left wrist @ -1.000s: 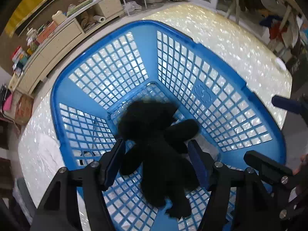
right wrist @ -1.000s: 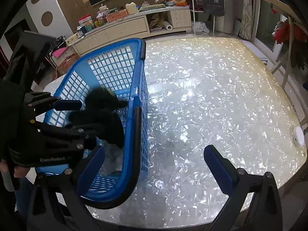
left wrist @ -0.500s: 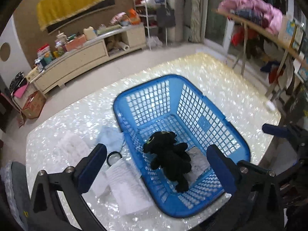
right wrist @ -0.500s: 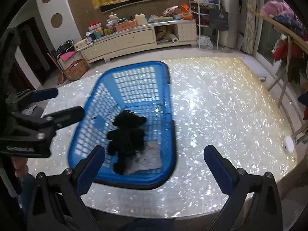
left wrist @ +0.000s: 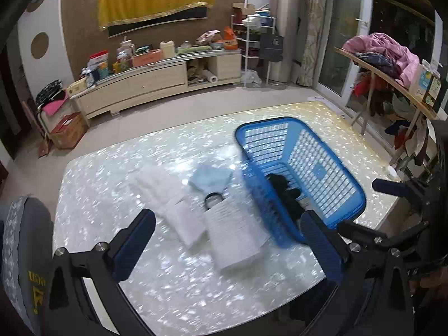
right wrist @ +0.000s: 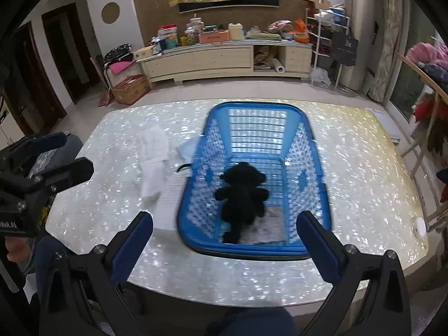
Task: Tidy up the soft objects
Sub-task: 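Move the right gripper back to the white waffle towel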
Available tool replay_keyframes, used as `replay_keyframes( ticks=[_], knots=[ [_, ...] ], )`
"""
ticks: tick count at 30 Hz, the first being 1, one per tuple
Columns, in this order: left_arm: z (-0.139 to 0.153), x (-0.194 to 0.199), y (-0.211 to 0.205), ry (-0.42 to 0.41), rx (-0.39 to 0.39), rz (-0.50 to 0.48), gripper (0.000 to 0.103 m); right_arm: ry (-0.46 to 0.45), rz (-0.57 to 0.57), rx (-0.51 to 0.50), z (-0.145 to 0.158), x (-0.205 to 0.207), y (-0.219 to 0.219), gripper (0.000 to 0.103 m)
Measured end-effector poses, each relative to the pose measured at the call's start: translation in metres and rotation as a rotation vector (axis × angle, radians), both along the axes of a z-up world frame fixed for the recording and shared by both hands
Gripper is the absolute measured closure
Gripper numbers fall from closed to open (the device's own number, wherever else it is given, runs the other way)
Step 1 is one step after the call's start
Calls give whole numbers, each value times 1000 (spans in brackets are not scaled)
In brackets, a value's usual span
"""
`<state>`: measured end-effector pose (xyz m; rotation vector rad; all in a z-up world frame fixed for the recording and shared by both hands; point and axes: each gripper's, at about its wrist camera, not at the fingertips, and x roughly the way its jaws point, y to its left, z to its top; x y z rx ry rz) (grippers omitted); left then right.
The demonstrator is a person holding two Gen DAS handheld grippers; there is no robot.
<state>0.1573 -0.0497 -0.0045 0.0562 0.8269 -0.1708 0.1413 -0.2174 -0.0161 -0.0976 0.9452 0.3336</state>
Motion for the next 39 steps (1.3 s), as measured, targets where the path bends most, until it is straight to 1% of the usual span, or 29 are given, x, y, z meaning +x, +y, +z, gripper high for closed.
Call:
replay_keyframes(
  ticks=[5, 9, 14, 18, 23, 29, 36, 39],
  knots=[
    [-10, -17, 35, 15, -3, 28, 0, -9, 54, -15, -3, -2, 35, 0],
    [-20, -27, 59, 23, 3, 54, 0, -8, 96, -54, -10, -3, 67, 0],
    [-34, -33, 94, 59, -40, 81, 0, 19, 128, -66, -24, 2, 90, 0],
    [-46, -36, 115, 77, -35, 111, 0, 38, 151, -86, -34, 5, 109, 0],
    [-64, -34, 133, 116, -44, 129, 0, 61, 179, -114, -44, 6, 135, 0],
    [-84, -31, 152, 149, -67, 150, 0, 99, 199, -139, -63, 13, 151, 0],
    [-118, -19, 164, 211, -65, 161, 0, 167, 202, -164, -93, 26, 166, 0],
    [-129, -12, 164, 211, -44, 163, 0, 202, 196, -177, -110, 33, 169, 0]
  ],
)
